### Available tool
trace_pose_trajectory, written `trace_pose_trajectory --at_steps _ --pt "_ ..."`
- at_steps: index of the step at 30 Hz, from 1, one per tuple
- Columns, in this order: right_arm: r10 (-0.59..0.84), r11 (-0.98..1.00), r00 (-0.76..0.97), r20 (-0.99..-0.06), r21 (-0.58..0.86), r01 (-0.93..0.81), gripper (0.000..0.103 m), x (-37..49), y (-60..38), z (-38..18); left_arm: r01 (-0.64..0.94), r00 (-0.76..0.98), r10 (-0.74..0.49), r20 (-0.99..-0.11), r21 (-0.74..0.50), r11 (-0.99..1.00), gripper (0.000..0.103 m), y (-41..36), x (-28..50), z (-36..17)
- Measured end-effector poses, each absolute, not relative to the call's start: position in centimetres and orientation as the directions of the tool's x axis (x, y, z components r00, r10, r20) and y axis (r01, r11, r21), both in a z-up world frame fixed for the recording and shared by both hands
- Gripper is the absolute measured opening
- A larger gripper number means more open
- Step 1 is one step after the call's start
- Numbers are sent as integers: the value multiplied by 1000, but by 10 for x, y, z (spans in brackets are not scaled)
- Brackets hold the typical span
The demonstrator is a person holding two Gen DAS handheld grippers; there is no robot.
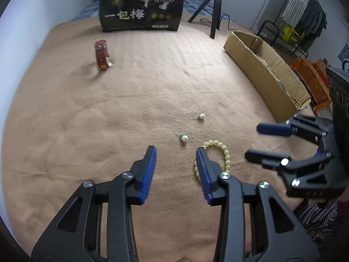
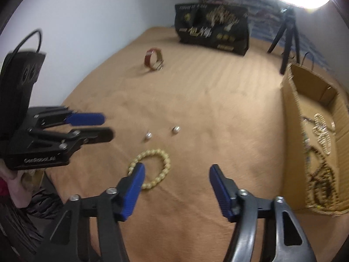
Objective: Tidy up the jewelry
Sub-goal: 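Grasp a pearl earring with the left tool while the right tool grasps the cream bracelet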
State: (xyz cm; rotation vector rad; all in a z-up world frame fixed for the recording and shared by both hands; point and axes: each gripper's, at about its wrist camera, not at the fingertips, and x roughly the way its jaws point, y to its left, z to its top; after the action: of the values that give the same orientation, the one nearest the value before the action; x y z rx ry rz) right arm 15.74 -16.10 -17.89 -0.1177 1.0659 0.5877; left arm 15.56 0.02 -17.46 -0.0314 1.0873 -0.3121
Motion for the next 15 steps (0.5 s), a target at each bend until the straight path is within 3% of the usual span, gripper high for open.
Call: trace_pose_trajectory --at_steps 3,15 --pt "405 833 310 -860 208 -512 42 157 -156 -189 241 406 -270 -873 -182 953 36 -5 164 -183" --pt "415 830 263 -871 244 -501 31 165 -149 -206 273 360 -278 -891 -184 944 31 -19 189 -205"
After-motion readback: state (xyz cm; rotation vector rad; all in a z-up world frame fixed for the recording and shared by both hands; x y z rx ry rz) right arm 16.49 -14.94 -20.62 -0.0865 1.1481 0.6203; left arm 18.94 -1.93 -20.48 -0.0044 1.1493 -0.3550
